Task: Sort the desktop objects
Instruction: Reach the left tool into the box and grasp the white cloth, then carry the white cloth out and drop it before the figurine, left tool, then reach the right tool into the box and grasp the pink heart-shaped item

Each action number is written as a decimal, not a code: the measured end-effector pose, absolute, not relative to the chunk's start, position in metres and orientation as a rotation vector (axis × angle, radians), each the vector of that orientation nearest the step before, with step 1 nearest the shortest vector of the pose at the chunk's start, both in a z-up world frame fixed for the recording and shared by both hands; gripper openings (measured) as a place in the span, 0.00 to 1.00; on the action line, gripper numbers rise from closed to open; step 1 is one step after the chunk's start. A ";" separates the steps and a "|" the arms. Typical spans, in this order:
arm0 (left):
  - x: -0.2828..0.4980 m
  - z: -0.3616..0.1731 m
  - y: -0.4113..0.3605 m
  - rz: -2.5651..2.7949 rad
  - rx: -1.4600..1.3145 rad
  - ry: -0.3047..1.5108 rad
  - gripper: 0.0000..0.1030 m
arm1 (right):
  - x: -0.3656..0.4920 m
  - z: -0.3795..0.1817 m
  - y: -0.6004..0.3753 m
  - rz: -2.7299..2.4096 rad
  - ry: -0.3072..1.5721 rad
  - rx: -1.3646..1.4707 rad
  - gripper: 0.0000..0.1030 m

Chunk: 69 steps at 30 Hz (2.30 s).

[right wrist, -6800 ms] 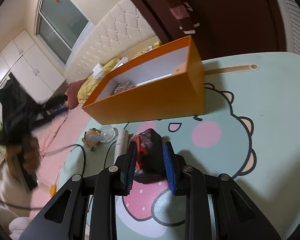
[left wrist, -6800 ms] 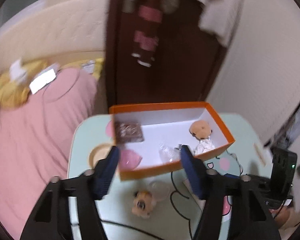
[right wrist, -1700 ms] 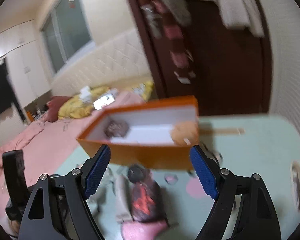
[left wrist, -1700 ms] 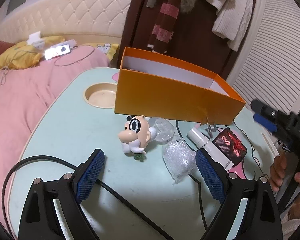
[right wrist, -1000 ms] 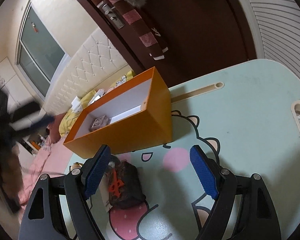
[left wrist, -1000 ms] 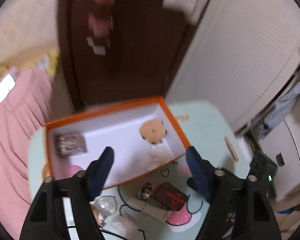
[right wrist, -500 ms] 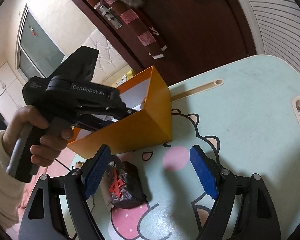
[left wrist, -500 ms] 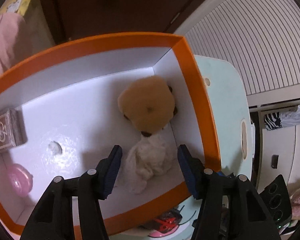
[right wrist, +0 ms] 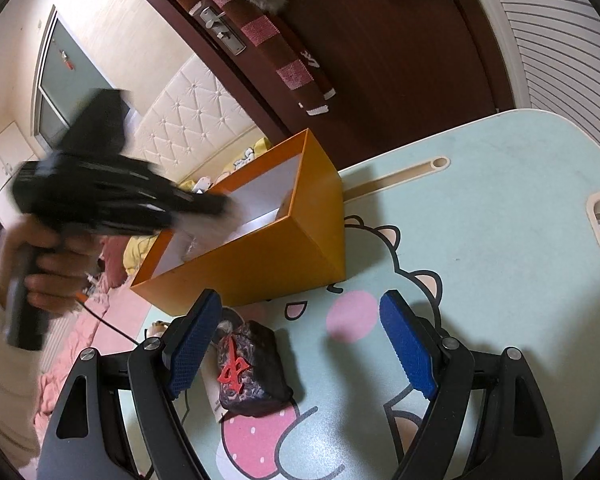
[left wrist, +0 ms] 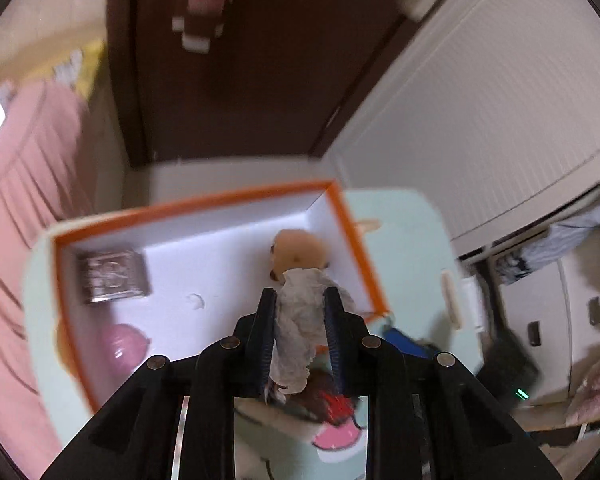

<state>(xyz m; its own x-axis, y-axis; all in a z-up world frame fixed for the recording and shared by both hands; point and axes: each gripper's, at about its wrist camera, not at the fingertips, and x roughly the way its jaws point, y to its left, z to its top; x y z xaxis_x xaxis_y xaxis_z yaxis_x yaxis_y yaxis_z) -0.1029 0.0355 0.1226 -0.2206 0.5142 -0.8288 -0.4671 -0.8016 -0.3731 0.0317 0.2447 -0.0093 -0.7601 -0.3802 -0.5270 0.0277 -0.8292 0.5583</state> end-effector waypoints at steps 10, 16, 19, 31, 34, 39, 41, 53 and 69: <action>-0.015 0.090 -0.011 2.105 -1.418 -0.082 0.21 | 0.032 -0.010 0.242 -2.636 -0.773 0.956 0.79; 0.008 0.042 -0.031 2.306 -1.461 -0.024 0.21 | 0.033 -0.010 0.238 -2.648 -0.736 0.948 0.79; 0.015 0.035 -0.039 2.378 -1.433 -0.040 0.21 | 0.033 -0.010 0.237 -2.651 -0.727 0.949 0.79; 0.030 0.006 -0.041 2.525 -1.391 0.037 0.45 | 0.033 -0.010 0.236 -2.652 -0.719 0.947 0.79; 0.038 0.010 -0.036 2.583 -1.271 0.078 0.72 | 0.034 -0.009 0.235 -2.654 -0.715 0.945 0.79; 0.051 0.012 -0.029 2.701 -1.083 0.198 0.90 | 0.034 -0.010 0.236 -2.656 -0.716 0.942 0.80; 0.056 0.012 -0.027 2.742 -1.015 0.244 0.91 | 0.034 -0.010 0.236 -2.656 -0.715 0.942 0.80; 0.053 -0.002 -0.050 2.796 -1.057 0.067 0.93 | 0.032 -0.010 0.226 -2.679 -0.634 1.008 0.80; 0.053 -0.003 -0.056 2.761 -1.056 -0.015 0.93 | -0.022 0.093 0.157 -2.520 -0.262 1.058 0.79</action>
<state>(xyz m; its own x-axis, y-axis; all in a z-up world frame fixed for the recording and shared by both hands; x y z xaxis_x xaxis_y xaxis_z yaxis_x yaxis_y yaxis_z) 0.0531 -0.0557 -0.0034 -0.7297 0.1764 -0.6606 -0.1690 -0.9827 -0.0757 -0.0216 0.1571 0.0931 -0.6369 -0.4251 -0.6432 0.2836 -0.9049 0.3173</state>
